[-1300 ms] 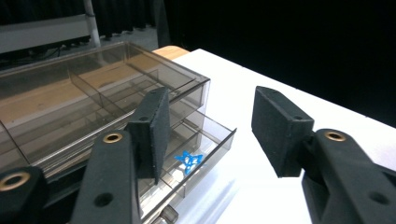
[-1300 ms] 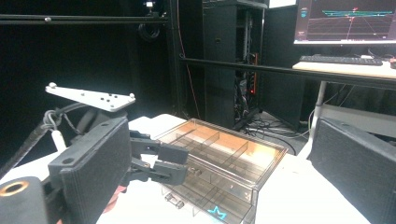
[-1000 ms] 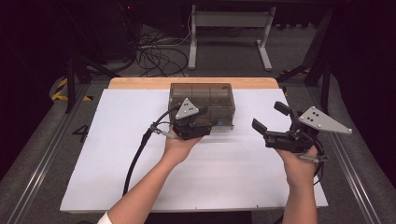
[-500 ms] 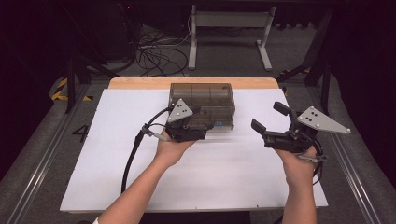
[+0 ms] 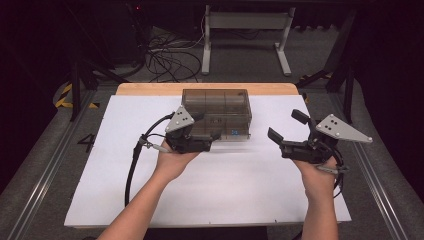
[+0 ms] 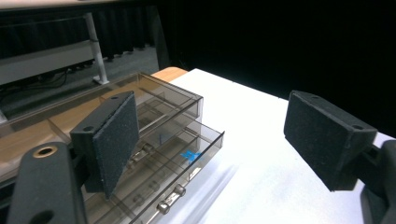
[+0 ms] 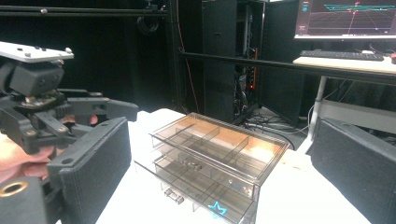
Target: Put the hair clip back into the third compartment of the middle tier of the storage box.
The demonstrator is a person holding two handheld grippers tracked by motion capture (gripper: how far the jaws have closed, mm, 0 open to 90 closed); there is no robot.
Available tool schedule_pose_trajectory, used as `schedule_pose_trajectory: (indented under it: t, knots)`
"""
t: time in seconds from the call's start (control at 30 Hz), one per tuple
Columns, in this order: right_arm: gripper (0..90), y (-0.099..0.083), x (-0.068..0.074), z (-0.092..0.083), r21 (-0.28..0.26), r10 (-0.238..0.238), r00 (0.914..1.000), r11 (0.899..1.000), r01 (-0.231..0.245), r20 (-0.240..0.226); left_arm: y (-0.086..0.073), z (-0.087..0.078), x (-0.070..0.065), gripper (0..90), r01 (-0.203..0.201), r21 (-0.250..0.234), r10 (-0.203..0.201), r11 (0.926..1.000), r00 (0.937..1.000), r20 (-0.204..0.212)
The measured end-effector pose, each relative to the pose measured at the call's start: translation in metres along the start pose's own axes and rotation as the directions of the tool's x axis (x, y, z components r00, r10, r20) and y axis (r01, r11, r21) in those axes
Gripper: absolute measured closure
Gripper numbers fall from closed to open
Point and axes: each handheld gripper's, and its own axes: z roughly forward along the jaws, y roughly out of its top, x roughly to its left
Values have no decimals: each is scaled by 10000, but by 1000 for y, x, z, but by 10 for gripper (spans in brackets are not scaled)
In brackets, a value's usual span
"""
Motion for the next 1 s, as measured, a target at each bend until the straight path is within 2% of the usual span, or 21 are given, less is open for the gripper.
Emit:
schedule_pose_trajectory:
  t: [0.2,0.5,1.0]
  knots:
    - [54,-1,0,1,37,-7,10000,10000,7,14,2,-17,5,163,11,-69,-12,10000,10000,-64]
    - [50,-3,1,3,156,-14,10000,9999,14,32,1,-40,10,132,-179,-21,178,9998,9996,-200]
    - [44,-8,0,4,257,52,9999,9997,-55,122,1,-76,17,116,-318,-346,304,9989,9987,-418]
